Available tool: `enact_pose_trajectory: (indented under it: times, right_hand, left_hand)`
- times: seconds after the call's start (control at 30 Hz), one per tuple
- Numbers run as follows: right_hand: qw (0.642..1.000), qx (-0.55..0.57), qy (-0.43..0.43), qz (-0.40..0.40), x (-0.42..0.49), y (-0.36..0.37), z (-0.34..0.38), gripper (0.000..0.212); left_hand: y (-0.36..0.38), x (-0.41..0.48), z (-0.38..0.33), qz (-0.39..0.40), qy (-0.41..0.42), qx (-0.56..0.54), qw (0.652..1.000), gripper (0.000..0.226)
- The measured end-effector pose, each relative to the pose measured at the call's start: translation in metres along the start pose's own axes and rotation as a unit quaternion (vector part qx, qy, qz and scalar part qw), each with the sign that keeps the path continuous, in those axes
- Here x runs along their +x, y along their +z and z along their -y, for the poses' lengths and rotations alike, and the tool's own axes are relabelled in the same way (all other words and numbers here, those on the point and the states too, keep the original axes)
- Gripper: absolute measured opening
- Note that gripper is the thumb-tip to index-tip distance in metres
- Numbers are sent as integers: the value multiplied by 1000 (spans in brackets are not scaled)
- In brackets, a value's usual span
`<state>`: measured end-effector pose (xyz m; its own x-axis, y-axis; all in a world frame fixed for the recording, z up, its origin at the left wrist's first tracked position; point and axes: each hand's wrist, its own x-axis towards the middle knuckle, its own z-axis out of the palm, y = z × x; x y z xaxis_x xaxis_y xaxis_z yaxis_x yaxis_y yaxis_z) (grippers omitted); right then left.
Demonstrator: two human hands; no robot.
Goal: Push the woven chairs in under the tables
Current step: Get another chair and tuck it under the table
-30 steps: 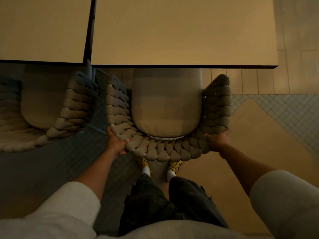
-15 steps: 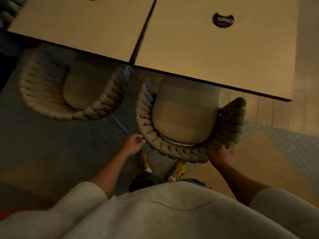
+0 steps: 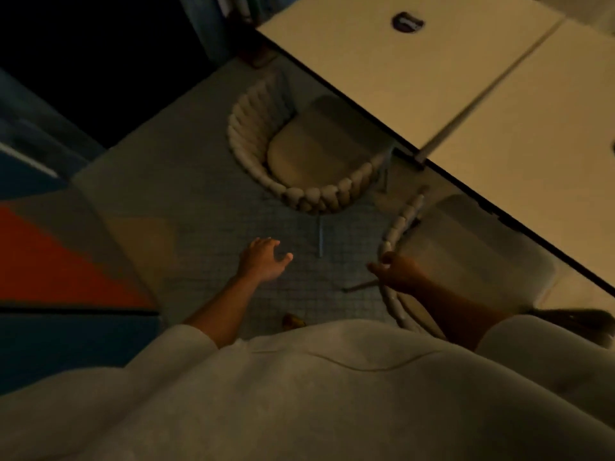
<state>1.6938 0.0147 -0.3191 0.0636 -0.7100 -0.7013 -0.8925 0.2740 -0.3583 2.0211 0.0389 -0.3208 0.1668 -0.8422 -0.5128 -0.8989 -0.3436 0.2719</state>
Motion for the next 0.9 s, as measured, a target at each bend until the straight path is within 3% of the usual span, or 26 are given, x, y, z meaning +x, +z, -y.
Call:
enact_pose_trajectory:
  times: [0.27,0.33,0.4,0.43,0.53,0.6,0.73,0.9]
  right_hand:
    - [972,-127,-198,-30,55,21,209,58]
    - [963,-164,-213,-3,96,37,239,80]
    - [945,-205,-253,19,134,57,284,118]
    - [938,-219,-266,30,140,62,304,121]
    - [911,-291,-292,28,137,79,368,83]
    - [902,-295,-314,34,105,89,407,93]
    - [875,-339,-340,68,83,114,456,85]
    - [855,-374,-345,99,116,145,493,97]
  left_hand:
    - [-91,-7,146,-55,-103,-176,977,76]
    - [-105,-14,169,-64,-104,-191,974,88]
    - [-114,-22,199,-63,-112,-185,974,98]
    - [-117,-22,211,-51,-112,-168,978,100]
    - [-128,-30,241,-21,-129,-143,981,97]
    - [-135,-38,258,-19,-134,-143,980,91]
    - [-141,-39,288,-18,-160,-162,974,83]
    - [-140,-18,325,4,-186,-174,967,98]
